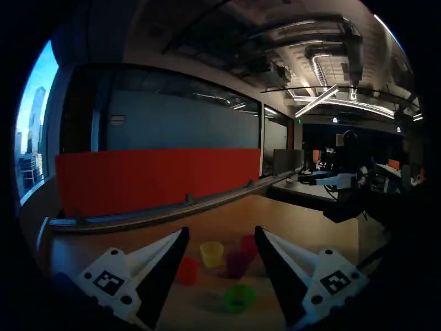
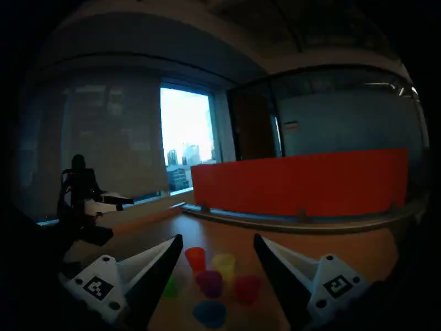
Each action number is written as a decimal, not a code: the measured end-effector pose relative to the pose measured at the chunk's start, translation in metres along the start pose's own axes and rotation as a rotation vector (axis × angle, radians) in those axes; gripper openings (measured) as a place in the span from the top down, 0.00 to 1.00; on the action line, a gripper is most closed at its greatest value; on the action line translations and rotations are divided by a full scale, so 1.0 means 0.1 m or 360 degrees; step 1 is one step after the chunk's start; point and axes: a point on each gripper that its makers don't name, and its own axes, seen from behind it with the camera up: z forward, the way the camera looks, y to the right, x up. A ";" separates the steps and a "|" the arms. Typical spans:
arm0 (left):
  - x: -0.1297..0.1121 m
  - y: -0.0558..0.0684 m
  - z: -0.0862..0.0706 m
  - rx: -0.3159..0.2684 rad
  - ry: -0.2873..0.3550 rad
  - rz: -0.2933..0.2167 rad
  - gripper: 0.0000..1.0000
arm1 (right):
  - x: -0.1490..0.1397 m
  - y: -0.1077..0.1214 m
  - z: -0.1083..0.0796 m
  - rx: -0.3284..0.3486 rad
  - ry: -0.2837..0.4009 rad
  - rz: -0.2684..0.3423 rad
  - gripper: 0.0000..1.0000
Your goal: Pour water
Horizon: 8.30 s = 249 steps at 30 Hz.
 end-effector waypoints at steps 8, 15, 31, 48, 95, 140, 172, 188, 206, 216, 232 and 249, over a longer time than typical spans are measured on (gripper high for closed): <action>-0.22 0.09 0.04 -0.0091 -0.0155 0.0083 0.13 | -0.21 -0.05 -0.01 0.0066 -0.0193 -0.0093 0.01; -0.45 0.15 0.08 -0.0158 -0.0280 0.0133 0.13 | -0.44 -0.13 -0.06 0.0137 -0.0338 -0.0197 0.00; -0.93 0.19 0.18 -0.0210 -0.0474 0.0235 0.13 | -0.82 -0.12 -0.02 0.0181 -0.0494 -0.0227 0.01; -1.64 0.18 0.22 -0.0293 -0.0693 0.0214 0.13 | -1.52 -0.06 0.04 0.0210 -0.0677 -0.0268 0.00; -2.78 0.35 0.57 -0.0520 -0.1037 0.0187 0.14 | -2.81 0.00 0.36 0.0313 -0.1019 -0.0331 0.00; -2.81 0.50 0.80 -0.0566 -0.1015 0.0166 0.20 | -2.87 -0.12 0.63 0.0365 -0.1024 -0.0308 0.09; -1.86 0.49 0.68 -0.0425 -0.0691 0.0174 0.21 | -2.08 -0.21 0.57 0.0281 -0.0814 -0.0350 0.11; -1.40 0.59 0.58 -0.0350 -0.0537 0.0247 0.21 | -1.60 -0.36 0.39 0.0227 -0.0634 -0.0357 0.11; -1.12 0.63 0.45 -0.0315 -0.0436 0.0235 0.20 | -1.31 -0.60 0.38 0.0232 -0.0476 -0.0357 0.10; -1.04 0.60 0.46 -0.0295 -0.0347 0.0197 0.20 | -1.17 -0.64 0.42 0.0228 -0.0356 -0.0313 0.11; -0.85 0.54 0.45 -0.0263 -0.0170 0.0077 0.20 | -0.92 -0.68 0.47 0.0220 -0.0223 -0.0329 0.10; -0.77 0.51 0.50 -0.0235 -0.0082 0.0058 0.20 | -0.73 -0.80 0.61 0.0267 -0.0111 -0.0307 0.10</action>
